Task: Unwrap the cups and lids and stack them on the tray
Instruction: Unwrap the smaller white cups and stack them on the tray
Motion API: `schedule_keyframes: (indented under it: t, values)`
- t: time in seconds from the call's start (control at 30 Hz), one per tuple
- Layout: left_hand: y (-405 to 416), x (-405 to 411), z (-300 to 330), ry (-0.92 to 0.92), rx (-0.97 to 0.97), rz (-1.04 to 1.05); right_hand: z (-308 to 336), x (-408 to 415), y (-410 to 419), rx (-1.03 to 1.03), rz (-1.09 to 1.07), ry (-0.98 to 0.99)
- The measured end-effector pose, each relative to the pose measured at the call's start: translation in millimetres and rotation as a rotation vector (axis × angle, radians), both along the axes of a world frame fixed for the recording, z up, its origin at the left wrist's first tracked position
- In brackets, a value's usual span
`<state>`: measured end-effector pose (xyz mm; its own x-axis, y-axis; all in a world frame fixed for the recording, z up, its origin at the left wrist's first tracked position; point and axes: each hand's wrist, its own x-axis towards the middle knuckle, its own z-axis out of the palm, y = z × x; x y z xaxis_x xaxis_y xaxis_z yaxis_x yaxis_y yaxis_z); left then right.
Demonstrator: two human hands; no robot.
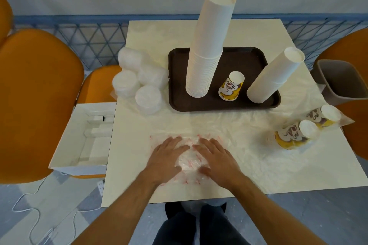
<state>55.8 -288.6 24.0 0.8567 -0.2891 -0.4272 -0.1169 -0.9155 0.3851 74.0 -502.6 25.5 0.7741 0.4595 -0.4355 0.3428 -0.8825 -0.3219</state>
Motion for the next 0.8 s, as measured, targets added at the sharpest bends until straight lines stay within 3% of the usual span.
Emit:
schedule_keyframes:
  t: [0.2,0.63,0.8]
  values:
    - [40.8,1.0,-6.0,0.125,0.128,-0.087,8.3,9.9,-18.7,-0.051,0.050,0.050]
    - [53.4,6.1,4.3,0.165,0.280,-0.161,15.7,19.6,-39.8,-0.174,0.082,0.086]
    - [49.1,4.9,12.7,0.188,0.181,-0.106,19.4,16.2,-36.9,-0.143,0.038,0.088]
